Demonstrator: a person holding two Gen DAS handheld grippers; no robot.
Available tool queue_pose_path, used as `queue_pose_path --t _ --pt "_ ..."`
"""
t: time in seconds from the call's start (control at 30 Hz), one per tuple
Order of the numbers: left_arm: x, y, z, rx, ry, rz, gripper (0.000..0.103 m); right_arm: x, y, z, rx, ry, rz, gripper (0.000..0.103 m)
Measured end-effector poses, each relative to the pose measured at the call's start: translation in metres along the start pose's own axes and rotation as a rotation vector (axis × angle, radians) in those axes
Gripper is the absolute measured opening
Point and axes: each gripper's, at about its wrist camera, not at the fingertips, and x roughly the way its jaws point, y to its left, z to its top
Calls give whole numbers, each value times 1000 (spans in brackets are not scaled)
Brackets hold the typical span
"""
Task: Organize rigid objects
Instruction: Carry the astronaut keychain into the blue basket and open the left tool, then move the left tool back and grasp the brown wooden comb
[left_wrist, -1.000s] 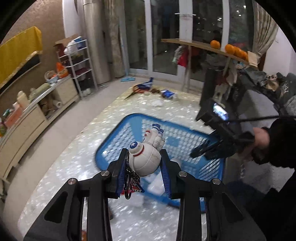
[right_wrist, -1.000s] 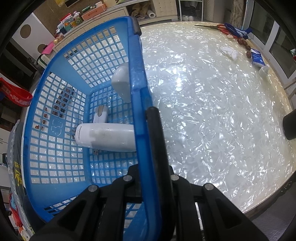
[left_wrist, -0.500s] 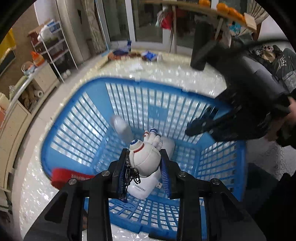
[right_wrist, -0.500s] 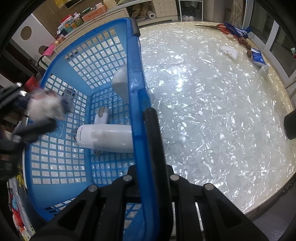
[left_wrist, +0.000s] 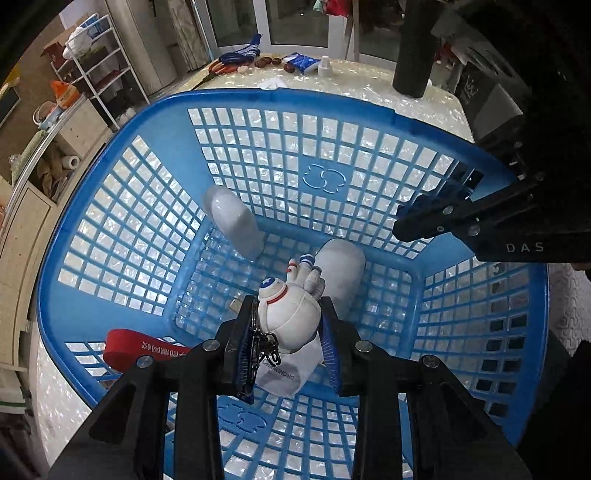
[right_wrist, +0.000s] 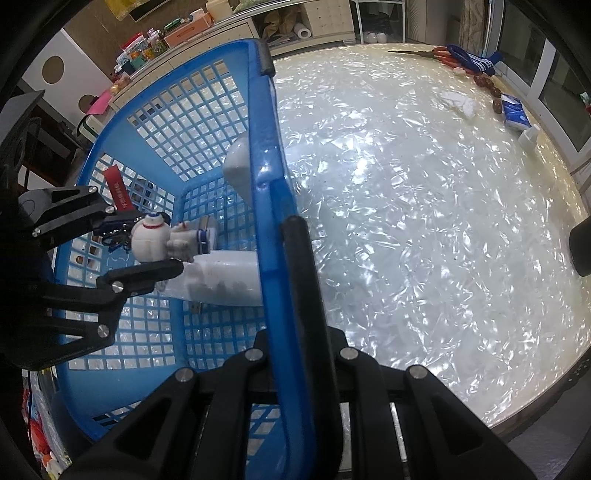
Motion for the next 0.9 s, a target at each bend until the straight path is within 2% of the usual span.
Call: queue_pose_path --t 0.17,0.2,0.33,0.43,0.47,0.73,0.9 --pt "7 -5 3 11 57 38 37 0 1 0 2 -3 1 11" --pt "6 -5 3 8 58 34 41 0 1 0 2 -3 1 11" --pt "-2 -5 4 8 42 -10 73 0 1 0 4 -7 3 11" --pt "-15 -4 4 11 28 -35 93 -1 1 -1 5 -7 2 11" --pt "-19 -3 3 8 27 -42 97 -1 1 -1 6 -6 2 11" --pt "-73 21 -23 -25 -11 59 98 0 0 -2 2 -5 4 12" --pt "-118 42 -62 -66 -26 144 98 1 1 -1 -10 -1 -2 12"
